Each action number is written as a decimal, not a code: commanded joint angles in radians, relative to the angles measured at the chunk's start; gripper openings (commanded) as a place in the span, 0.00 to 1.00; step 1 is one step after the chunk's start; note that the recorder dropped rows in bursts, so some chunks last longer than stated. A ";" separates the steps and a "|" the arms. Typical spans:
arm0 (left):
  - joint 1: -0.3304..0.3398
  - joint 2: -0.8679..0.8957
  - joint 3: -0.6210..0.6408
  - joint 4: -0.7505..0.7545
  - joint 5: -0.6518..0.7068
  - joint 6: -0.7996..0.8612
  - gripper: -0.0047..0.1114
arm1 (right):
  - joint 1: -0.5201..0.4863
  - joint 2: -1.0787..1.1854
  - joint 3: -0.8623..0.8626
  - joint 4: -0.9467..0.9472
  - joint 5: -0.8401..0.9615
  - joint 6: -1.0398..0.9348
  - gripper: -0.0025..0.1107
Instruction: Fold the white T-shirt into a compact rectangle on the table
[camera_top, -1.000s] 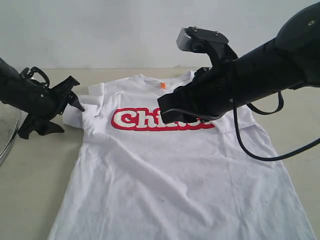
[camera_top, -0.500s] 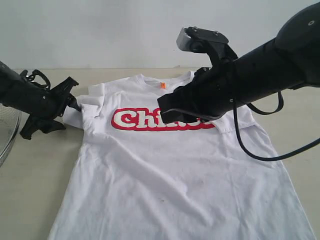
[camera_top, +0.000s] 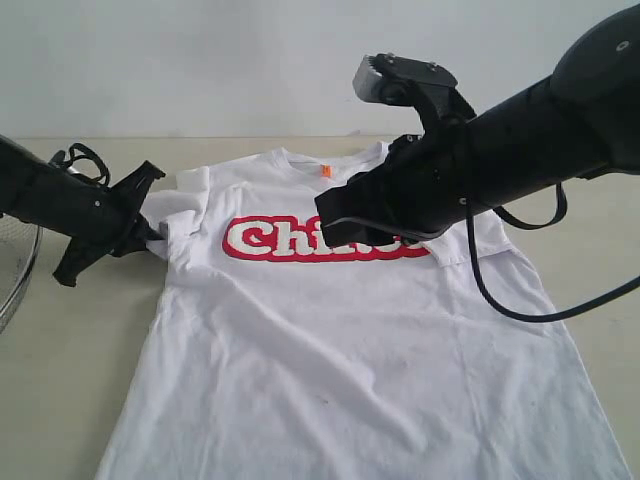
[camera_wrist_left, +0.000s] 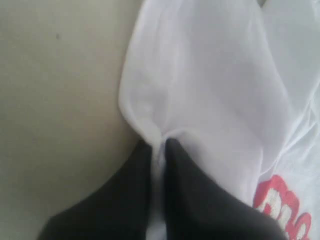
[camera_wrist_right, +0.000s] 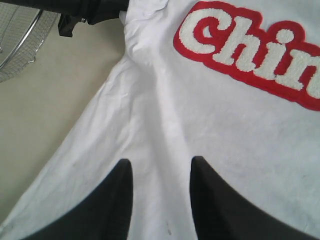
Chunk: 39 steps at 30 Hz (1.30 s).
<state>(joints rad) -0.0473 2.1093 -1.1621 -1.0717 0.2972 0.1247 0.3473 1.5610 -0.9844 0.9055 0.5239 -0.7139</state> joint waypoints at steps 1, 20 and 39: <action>0.002 -0.025 -0.012 0.007 0.011 0.039 0.08 | 0.002 -0.004 -0.002 -0.001 -0.004 -0.002 0.32; 0.002 -0.073 -0.160 0.091 0.108 0.111 0.08 | 0.002 -0.004 -0.002 -0.001 -0.004 -0.002 0.32; -0.189 0.000 -0.238 0.288 0.142 0.141 0.08 | 0.002 -0.004 -0.002 -0.001 -0.023 -0.002 0.32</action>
<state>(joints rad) -0.2109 2.0858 -1.3952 -0.8001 0.4210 0.2511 0.3473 1.5610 -0.9844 0.9055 0.5104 -0.7139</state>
